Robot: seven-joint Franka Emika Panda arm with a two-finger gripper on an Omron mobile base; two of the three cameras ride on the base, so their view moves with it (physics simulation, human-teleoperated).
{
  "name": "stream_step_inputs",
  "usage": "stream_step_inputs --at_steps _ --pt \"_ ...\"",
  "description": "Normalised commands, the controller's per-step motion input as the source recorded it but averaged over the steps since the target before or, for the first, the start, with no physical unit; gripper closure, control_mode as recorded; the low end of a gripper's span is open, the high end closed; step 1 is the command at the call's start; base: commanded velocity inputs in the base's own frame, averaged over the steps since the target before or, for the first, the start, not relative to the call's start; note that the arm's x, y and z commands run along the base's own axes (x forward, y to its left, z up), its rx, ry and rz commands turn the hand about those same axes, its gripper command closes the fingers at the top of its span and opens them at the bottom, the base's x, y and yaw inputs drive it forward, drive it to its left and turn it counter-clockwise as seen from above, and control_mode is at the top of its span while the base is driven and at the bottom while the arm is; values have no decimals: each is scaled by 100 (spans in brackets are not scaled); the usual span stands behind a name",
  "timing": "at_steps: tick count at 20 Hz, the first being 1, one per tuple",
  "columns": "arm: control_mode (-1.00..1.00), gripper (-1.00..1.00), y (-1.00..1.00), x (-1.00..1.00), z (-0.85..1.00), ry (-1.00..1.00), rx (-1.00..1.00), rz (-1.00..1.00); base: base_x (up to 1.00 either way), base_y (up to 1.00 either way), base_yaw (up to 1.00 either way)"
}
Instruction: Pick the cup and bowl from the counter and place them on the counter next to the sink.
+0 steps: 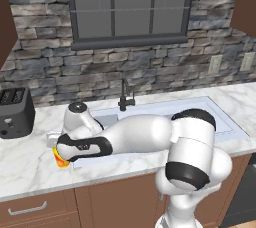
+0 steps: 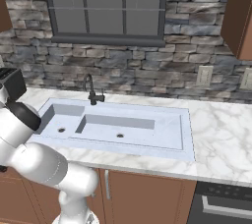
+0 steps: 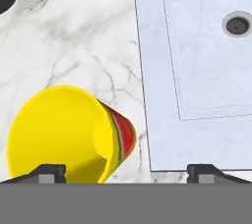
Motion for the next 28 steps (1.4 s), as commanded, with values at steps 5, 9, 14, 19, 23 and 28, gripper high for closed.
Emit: stream_step_inputs --at_steps 5,9,14,19,23,28 --pt "-100 -100 -20 0 51 -4 5 0 0 0 0" --pt "-100 -100 -28 0 57 -3 6 0 0 0 0" --pt "-100 -100 -38 -20 21 0 4 -1 0 0 0" --pt "-100 -100 -56 -43 0 -2 0 -2 0 0 0" --pt "-100 -100 -53 -45 0 -1 0 0 0 0 0" --pt "-100 -100 -36 -46 10 -1 0 0 0 0 0"
